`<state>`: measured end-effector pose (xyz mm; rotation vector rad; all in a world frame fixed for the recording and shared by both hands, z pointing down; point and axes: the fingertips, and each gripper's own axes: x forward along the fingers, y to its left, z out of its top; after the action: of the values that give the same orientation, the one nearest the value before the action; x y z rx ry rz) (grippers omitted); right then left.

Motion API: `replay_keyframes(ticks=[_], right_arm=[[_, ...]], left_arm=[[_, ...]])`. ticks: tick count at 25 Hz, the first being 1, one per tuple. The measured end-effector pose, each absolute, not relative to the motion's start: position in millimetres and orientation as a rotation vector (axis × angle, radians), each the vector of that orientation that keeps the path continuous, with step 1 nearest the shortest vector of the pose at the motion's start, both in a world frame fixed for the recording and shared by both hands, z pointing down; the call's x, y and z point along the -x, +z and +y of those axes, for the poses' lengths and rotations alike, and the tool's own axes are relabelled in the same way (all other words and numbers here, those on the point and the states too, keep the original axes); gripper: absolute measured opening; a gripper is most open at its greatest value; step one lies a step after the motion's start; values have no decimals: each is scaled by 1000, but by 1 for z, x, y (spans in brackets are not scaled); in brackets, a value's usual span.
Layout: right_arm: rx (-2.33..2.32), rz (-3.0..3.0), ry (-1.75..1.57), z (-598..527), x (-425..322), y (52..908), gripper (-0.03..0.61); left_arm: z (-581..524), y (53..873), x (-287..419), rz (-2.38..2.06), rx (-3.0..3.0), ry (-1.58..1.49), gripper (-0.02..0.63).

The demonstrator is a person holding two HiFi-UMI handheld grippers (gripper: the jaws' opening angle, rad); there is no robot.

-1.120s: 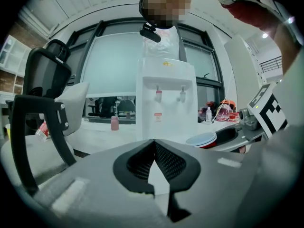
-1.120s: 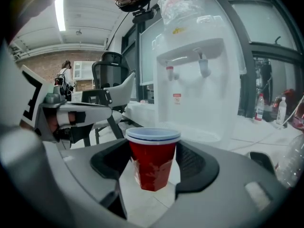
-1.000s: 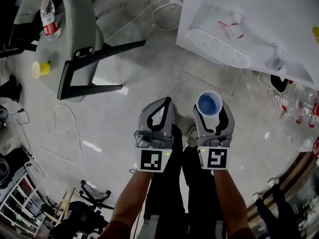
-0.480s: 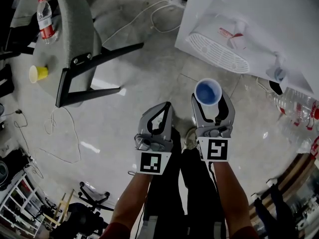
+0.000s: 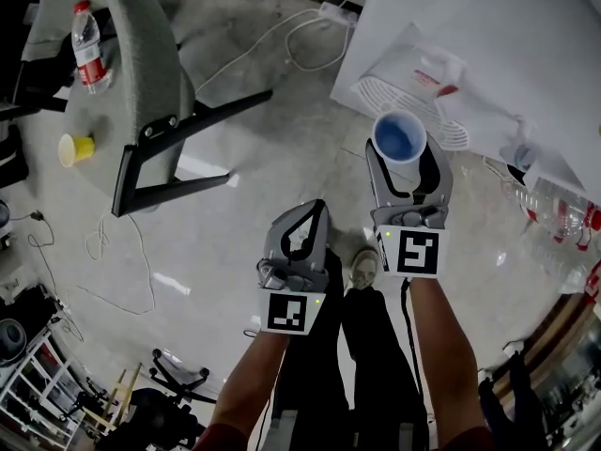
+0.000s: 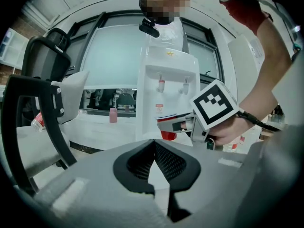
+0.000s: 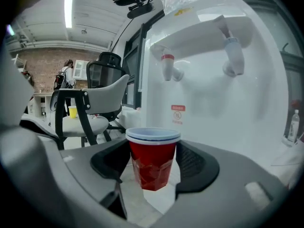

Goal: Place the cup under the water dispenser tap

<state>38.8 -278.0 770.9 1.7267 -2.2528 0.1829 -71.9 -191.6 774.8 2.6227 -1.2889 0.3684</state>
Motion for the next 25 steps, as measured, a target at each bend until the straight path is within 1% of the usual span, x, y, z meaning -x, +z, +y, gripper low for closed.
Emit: replay_keyframes(ticks=[11,21,24,25], right_arm=[[-1824,-2215,207,-318,-56,778,297],[-1838,-2198,185,-322,-52,792,298],[-1838,-2190,204,-324,-52,793,307],[-1837,-2188,217,-324,-52,794,322]], left_arm=[[-188,778,72,-1248,-2647,405,-2],[-184,786,69,-1211,-2658,430,-3],[-182,787,69,-1200,-2664,450,-2],[-182,787,69,-1201,-2665,449,-2]])
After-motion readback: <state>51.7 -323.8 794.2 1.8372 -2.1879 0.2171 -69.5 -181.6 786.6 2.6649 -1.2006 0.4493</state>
